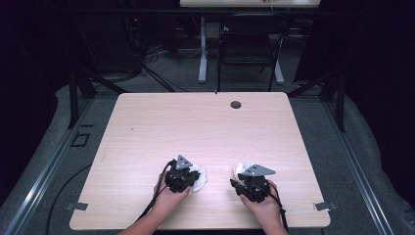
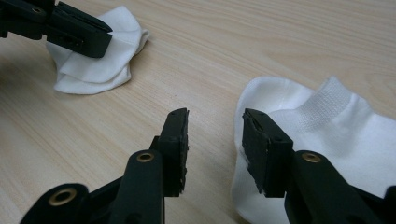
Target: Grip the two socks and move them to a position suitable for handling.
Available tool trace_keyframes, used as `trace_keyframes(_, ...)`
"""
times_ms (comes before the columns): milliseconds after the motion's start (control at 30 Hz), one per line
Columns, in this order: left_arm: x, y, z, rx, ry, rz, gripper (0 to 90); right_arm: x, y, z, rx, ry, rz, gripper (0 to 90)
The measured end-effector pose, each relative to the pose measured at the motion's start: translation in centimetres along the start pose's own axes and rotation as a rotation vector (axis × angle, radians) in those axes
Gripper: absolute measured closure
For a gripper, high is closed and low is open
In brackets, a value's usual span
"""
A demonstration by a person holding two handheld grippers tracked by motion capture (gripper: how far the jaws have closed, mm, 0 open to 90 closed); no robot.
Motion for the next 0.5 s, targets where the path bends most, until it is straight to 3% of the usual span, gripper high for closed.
trace_keyframes(267,-1.3,0.2,-0.8,-0.022,-0.058,-0.030,85.4,0.4,0.3,0.1,-0.003,0.008,-0.013,61.6)
trace_keyframes(333,-1.7,0.5,-1.3,-0.037,-0.091,-0.050,85.4,0.6,0.4,0.1,-0.005,0.015,-0.017,63.4)
trace_keyframes(433,-1.9,0.8,-1.8,-0.050,-0.115,-0.076,85.4,1.1,0.7,0.2,-0.003,0.032,-0.026,66.3)
trace_keyframes(500,-1.9,0.9,-2.0,-0.052,-0.114,-0.079,85.3,1.6,1.0,0.4,-0.008,0.048,-0.036,72.9)
Point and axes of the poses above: each handheld gripper's, and its own axes: z roughly forward along the jaws, y roughly out of its top, x roughly to its left, the point moved 6 cm from there along z, roughly forward along the jaws, and after that the axes turned 14 degrees about -z, right-handed, at the moved point
